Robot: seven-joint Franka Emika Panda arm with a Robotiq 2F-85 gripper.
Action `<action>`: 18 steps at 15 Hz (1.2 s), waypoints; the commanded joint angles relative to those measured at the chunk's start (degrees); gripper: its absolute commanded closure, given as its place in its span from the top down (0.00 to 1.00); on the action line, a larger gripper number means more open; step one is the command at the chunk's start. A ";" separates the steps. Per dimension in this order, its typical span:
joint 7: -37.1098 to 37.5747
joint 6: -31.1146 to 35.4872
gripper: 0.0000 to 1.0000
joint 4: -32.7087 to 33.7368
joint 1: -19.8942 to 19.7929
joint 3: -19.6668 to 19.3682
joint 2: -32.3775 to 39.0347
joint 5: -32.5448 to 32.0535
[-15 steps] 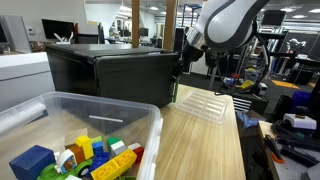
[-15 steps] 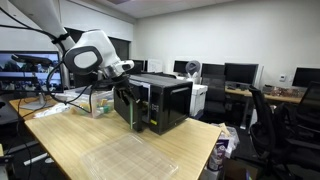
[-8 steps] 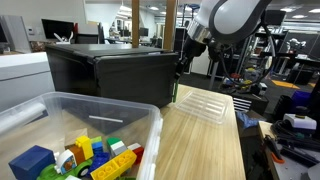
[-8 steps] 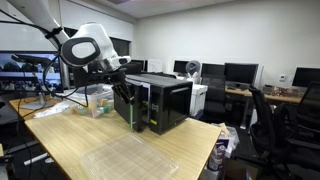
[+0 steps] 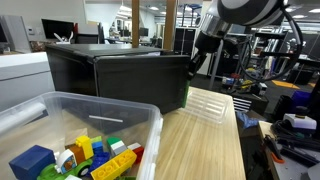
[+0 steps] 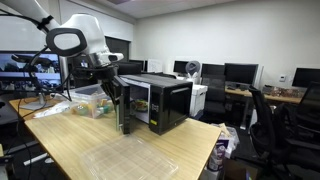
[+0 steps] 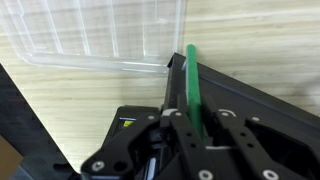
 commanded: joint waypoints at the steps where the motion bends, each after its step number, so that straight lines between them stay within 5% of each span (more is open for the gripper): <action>1: -3.04 -5.97 0.06 -2.67 6.57 -4.59 -9.81 3.63; 2: 2.74 -5.65 0.06 -3.68 14.87 -13.17 -8.17 -4.18; 3: -1.22 -8.45 0.06 -3.79 10.48 -7.93 -11.75 1.31; 4: 5.84 -7.74 0.07 -4.70 21.45 -19.18 -9.15 -7.74; 9: 14.81 -10.38 0.06 -6.25 38.38 -35.61 -10.37 -21.67; 10: 15.86 -10.80 0.43 -6.23 40.45 -37.54 -10.29 -23.30; 18: 18.90 -11.60 0.93 -4.34 47.12 -43.40 -15.09 -31.09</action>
